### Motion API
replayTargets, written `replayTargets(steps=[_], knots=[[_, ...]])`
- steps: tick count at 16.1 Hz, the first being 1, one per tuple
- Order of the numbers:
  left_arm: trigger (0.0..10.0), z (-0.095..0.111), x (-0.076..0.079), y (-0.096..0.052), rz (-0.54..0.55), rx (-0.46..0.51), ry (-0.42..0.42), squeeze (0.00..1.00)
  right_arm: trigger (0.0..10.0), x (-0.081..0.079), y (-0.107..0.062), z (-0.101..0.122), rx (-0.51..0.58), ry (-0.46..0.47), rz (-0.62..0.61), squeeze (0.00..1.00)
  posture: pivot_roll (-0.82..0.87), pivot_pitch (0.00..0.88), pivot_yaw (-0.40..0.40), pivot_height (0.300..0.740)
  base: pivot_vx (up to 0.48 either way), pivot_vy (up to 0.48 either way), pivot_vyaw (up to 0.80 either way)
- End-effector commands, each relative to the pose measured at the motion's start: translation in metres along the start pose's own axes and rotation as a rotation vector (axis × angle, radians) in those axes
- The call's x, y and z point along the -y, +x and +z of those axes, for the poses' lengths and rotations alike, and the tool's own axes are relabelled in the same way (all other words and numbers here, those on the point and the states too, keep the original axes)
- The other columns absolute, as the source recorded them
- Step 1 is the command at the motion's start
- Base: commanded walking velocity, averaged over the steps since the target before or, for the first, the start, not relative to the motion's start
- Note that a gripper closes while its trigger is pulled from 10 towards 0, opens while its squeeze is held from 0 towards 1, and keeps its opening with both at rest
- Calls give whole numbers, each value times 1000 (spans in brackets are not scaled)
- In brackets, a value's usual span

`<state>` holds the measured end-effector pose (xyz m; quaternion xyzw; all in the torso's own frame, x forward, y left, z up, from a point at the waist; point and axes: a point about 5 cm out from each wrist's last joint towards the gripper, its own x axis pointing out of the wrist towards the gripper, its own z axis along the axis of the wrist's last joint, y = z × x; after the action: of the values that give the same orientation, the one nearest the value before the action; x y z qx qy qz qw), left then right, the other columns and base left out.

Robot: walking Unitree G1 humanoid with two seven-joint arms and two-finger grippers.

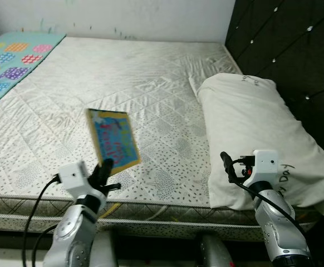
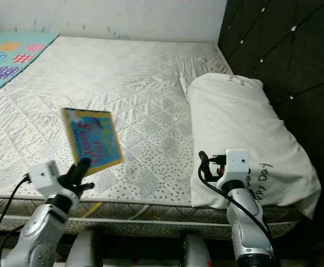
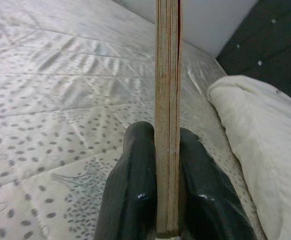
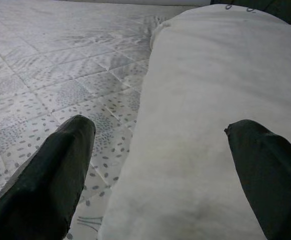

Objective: Clean up the room

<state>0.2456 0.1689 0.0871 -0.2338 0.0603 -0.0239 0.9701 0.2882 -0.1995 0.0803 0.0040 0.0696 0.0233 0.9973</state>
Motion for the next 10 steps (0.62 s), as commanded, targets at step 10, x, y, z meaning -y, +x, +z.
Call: replayTargets(steps=[10], knots=[[10000,15,-17,39,-214,-81,-303,0,10000,27,-12,10,-6,-74,-45,0,-163,0,-73,577,0,0,0]])
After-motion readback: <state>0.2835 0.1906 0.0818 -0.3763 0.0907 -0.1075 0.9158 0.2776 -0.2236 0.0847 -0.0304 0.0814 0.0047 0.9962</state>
